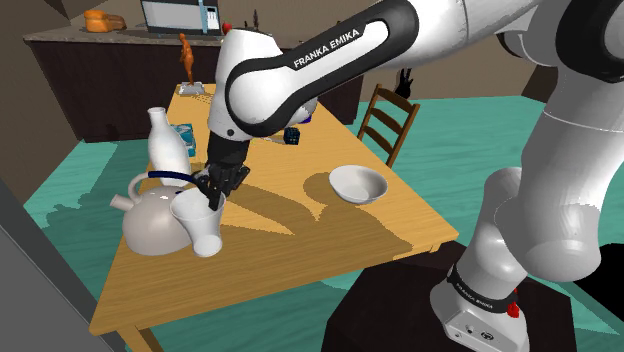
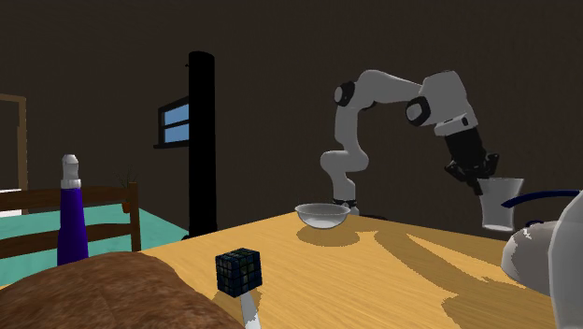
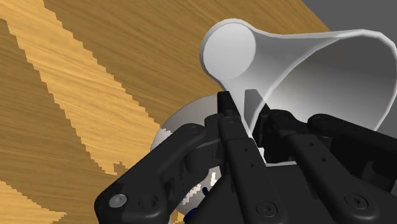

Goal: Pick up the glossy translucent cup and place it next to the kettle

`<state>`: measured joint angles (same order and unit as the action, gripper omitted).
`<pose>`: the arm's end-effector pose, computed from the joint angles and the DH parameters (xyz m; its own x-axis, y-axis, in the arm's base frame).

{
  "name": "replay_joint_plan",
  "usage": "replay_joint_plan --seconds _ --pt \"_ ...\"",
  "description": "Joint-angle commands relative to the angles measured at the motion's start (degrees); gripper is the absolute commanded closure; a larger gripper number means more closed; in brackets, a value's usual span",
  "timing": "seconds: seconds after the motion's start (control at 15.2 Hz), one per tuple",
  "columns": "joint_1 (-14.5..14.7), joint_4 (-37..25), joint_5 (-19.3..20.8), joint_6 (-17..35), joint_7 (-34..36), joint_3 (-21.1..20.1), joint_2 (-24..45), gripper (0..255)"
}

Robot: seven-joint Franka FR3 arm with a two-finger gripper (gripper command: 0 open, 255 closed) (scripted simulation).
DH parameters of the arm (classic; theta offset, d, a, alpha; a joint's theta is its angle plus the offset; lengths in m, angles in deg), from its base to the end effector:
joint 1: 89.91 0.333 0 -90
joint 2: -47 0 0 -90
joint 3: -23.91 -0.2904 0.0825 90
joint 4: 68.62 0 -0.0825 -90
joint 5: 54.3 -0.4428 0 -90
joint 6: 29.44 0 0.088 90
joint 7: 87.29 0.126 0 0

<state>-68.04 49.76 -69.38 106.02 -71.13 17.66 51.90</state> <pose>0.5575 0.3052 0.3378 0.9927 0.0222 0.1187 0.0538 -0.9613 -0.2703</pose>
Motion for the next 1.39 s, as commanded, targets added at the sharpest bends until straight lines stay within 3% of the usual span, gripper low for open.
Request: replay_joint_plan --seconds 0.0,0.33,0.86,0.92,1.32 --pt "0.07 0.82 -0.25 1.54 -0.33 -0.09 0.68 255" --pt "0.14 2.43 -0.94 5.03 -1.33 -0.25 2.63 255" --pt "0.14 2.54 -1.0 5.31 -1.42 -0.27 2.8 255" --pt "0.14 2.54 -1.0 5.31 -1.42 -0.27 2.8 0" --pt "-0.06 2.43 -0.86 3.71 -1.33 -0.1 1.35 0"
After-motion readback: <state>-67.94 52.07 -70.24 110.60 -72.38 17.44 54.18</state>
